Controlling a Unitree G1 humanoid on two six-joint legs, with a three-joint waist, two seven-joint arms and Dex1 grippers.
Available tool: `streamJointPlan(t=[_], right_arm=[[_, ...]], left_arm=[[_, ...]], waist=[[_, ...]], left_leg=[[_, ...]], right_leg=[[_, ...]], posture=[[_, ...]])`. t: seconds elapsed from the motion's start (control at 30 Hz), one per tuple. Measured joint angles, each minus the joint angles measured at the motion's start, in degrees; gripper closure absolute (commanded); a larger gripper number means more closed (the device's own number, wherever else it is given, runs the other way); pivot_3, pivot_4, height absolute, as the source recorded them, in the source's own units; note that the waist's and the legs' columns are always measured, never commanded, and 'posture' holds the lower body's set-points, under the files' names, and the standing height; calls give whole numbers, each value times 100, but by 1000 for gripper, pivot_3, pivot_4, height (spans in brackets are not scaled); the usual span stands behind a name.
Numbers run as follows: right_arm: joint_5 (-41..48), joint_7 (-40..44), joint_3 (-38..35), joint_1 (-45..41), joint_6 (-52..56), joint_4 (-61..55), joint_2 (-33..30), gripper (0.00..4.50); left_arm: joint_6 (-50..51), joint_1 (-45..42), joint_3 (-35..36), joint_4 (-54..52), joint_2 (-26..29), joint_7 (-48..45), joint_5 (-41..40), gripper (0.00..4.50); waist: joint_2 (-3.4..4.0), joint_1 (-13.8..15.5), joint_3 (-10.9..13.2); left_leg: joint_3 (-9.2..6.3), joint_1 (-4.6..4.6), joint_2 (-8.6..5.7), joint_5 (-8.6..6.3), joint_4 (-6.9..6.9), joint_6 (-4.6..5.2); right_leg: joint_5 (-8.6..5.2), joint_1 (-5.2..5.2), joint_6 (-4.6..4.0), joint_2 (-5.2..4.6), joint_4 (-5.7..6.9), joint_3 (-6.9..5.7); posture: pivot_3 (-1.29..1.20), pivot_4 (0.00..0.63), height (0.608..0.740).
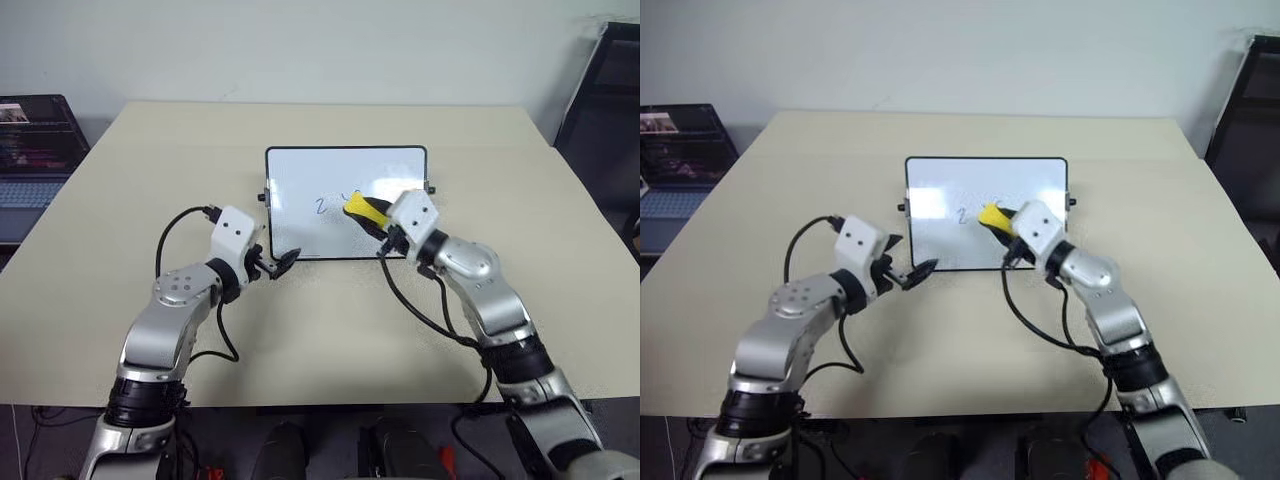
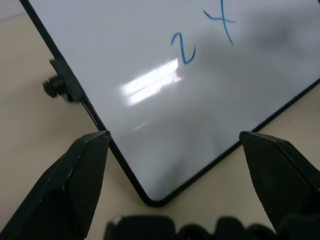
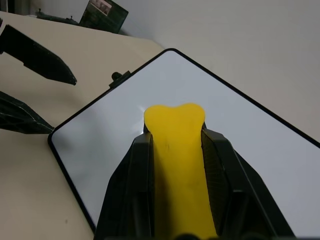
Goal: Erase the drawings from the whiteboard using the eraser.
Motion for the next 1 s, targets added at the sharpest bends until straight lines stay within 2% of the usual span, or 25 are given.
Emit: streamJointPlan(t=[0.27, 0.43, 0.57, 0.83, 1.0], right_arm=[[-706, -484, 166, -1249, -336, 2043, 192, 3517], [-879, -628, 165, -1481, -463, 2666, 206, 3517], [-1006, -712, 184, -1706, -514, 2904, 338, 3517], [-1331, -230, 515, -1652, -526, 2779, 220, 3517], [-1575, -724, 506, -1971, -651, 3107, 245, 3517]], left_arm=[[18, -189, -333, 136, 13, -151, 10, 0], [19, -230, -337, 232, 17, -175, 17, 0], [18, -315, -420, 253, 8, -193, 30, 0], [33, -523, -442, 312, 17, -307, 5, 0], [34, -594, -439, 399, 32, -317, 5, 0]], waist=[[1, -4, 0], [1, -6, 1], [1, -18, 0], [1, -22, 0], [1, -29, 0]], left_leg=[[1, -2, 3, 0, -2, 0], [2, -2, 3, 0, -1, 0], [1, -1, 4, 0, 1, 0], [-1, 1, 3, 0, 7, 0], [-1, 3, 3, 1, 7, 0]], right_leg=[[1, -5, -1, -1, 1, 2], [1, -5, -1, -2, 1, 3], [1, -4, -2, -2, 7, 2], [1, -2, -1, -2, 11, 1], [1, -3, -2, -1, 15, 1]], posture=[[0, 150, 740], [0, 150, 740], [0, 150, 740], [0, 150, 740], [0, 150, 740]])
